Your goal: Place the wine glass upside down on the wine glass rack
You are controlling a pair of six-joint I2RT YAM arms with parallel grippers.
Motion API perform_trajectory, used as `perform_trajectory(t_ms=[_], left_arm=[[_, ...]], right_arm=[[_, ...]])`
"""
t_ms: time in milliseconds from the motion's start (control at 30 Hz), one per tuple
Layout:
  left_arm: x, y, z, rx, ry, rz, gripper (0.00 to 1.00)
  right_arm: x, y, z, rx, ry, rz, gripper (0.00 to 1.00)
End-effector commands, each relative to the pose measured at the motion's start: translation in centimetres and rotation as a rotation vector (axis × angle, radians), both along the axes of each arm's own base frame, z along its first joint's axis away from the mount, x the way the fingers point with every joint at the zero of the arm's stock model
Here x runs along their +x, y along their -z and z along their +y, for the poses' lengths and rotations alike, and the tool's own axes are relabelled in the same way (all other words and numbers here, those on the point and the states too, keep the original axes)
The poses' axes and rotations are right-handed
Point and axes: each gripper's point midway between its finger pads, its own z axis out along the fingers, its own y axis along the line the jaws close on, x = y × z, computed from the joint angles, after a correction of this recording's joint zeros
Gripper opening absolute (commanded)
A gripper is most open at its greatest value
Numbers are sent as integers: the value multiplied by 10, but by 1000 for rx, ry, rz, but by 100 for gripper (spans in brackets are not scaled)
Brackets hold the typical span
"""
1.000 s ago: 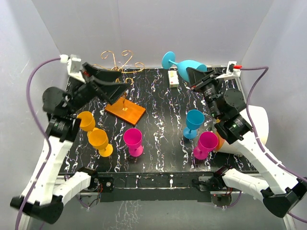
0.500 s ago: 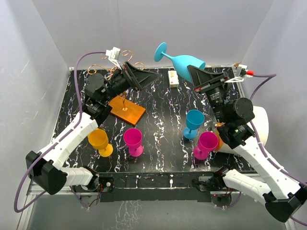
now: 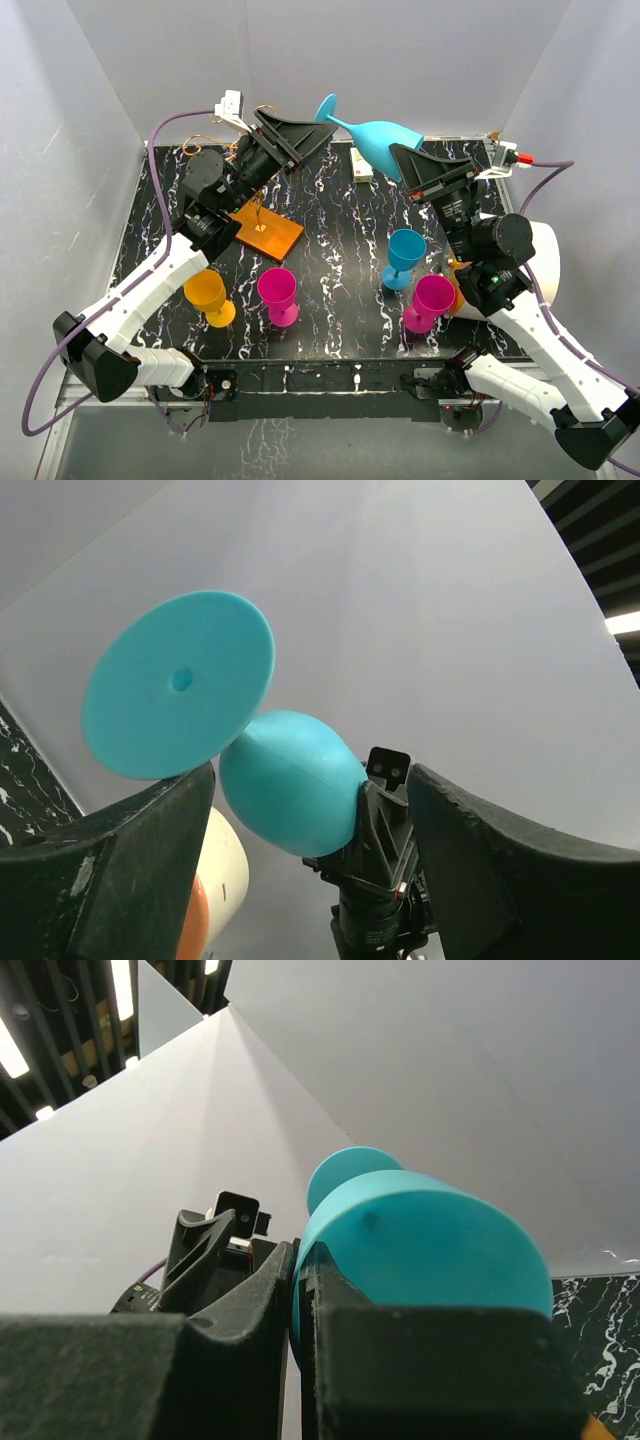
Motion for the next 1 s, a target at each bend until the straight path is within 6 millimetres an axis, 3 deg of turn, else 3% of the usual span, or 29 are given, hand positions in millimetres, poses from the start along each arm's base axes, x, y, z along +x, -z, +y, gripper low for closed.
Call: perform_trajectory(t_ms=[0,200,367,733,967], left_arm=[[-3,-34,17,-87,-84,-29,73],[0,-33,19,-87,-114,3,63],[1,-37,13,-99,-85,-8,53],[14,-40,2,-141,-87,-6,48],[26,-30,-7,-147,-91,23,36]], right_arm=[[-18,-24,-1,69,-61,-78,0],[-22,-25,-3,87,-72,-80,0],[-20,-19,7,89,-122,-70,0],[-30,-12,25,34,-227,-90,0],[-36,-6,33,15,-280,-94,0]])
